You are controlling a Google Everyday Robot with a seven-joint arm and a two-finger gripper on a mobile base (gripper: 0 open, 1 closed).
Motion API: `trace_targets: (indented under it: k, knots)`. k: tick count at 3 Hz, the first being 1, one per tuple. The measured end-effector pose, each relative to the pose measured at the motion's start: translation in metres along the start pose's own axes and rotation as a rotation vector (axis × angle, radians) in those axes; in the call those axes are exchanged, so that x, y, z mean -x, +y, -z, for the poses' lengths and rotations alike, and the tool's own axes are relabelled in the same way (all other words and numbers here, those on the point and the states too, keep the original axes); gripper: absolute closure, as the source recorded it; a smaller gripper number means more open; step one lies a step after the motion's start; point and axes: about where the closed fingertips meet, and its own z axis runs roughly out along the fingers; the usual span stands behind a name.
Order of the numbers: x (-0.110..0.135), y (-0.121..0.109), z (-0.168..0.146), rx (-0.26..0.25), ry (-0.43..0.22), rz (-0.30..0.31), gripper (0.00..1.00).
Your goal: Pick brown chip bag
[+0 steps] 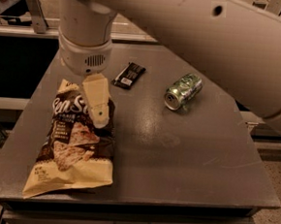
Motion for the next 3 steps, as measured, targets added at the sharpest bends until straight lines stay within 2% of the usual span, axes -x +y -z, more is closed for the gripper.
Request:
trace_targets:
  k: [1,2,3]
  knots:
    - [0.016,0.002,-0.027,0.07,0.026,0.063,0.18]
    - [0.023,-0.001,-0.038,0.095,0.051,0.091,0.42]
    - [0.019,-0.006,-0.025,0.071,0.063,0.092,0.65]
